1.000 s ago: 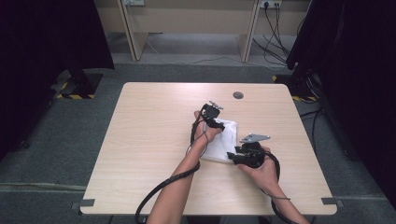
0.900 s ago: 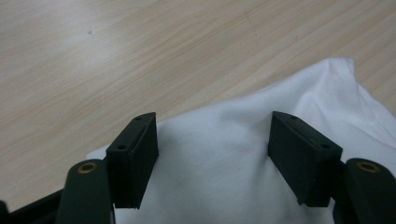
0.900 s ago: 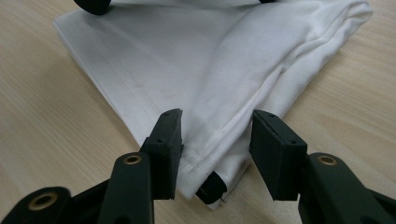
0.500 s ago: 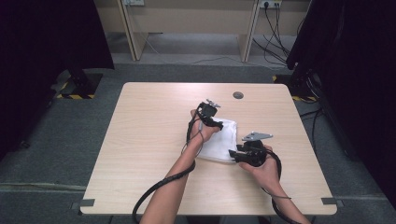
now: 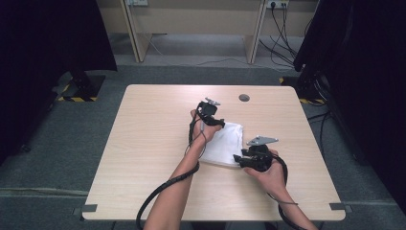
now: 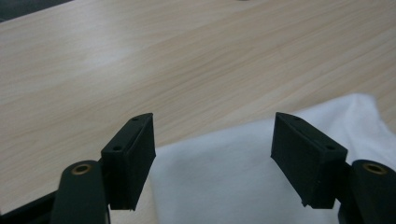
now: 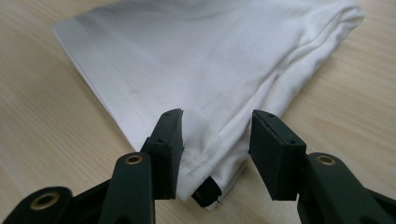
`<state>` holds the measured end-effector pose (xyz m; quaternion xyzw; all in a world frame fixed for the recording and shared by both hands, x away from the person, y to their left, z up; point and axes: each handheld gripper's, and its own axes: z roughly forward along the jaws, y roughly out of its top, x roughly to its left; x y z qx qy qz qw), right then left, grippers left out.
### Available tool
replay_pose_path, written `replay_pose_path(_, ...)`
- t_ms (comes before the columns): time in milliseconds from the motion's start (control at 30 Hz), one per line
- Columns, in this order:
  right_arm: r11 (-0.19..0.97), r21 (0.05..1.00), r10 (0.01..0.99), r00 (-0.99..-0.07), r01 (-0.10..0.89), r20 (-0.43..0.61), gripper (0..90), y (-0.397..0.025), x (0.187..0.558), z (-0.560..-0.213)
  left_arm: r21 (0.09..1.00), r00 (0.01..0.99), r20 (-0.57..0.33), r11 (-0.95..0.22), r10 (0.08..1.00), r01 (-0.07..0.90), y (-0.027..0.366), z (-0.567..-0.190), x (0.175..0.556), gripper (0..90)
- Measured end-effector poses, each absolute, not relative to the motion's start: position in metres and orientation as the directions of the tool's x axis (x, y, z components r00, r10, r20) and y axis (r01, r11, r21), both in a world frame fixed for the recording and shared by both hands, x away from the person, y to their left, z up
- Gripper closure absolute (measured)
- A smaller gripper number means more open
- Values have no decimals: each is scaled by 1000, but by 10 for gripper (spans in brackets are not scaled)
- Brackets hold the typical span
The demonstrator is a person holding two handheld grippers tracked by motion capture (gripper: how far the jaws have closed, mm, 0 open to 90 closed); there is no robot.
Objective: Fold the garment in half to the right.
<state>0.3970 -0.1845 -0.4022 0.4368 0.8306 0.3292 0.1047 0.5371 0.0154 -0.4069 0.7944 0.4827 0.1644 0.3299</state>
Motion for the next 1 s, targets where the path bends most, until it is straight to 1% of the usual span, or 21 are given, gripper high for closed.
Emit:
replay_pose_path(67, 395, 638, 796, -593, 661, 121, 544, -185, 397, -404, 675, 468, -59, -310, 882, 670, 17, -413, 537, 304)
replay_pose_path(200, 397, 637, 796, -594, 661, 120, 544, -185, 397, -405, 654, 465, -26, -337, 885, 677, 19, -428, 535, 313)
replay_pose_path(267, 399, 634, 796, -593, 662, 119, 543, -186, 398, -405, 664, 450, -44, -311, 892, 681, 22, -430, 533, 314)
replay_pose_path(367, 400, 632, 795, -594, 664, 121, 541, -188, 400, -405, 651, 470, -5, -354, 883, 671, 26, -427, 529, 326)
replay_pose_path(400, 400, 631, 796, -594, 664, 120, 539, -189, 400, -405, 652, 471, -4, -355, 882, 670, 27, -425, 528, 329)
replay_pose_path(567, 388, 642, 802, -585, 661, 119, 525, -190, 400, -401, 704, 458, -49, -295, 888, 647, 41, -410, 521, 290)
replay_pose_path(667, 367, 656, 811, -572, 660, 121, 523, -194, 400, -395, 701, 497, -61, -318, 865, 639, 53, -399, 507, 271)
replay_pose_path(767, 368, 633, 821, -557, 681, 122, 541, -197, 403, -398, 663, 543, -54, -377, 838, 647, 65, -395, 487, 274)
replay_pose_path(867, 389, 623, 817, -566, 679, 107, 559, -195, 402, -403, 638, 576, -44, -421, 816, 645, 75, -399, 465, 281)
replay_pose_path(1000, 373, 613, 829, -547, 697, 118, 574, -196, 404, -405, 619, 602, -72, -438, 795, 652, 79, -410, 443, 286)
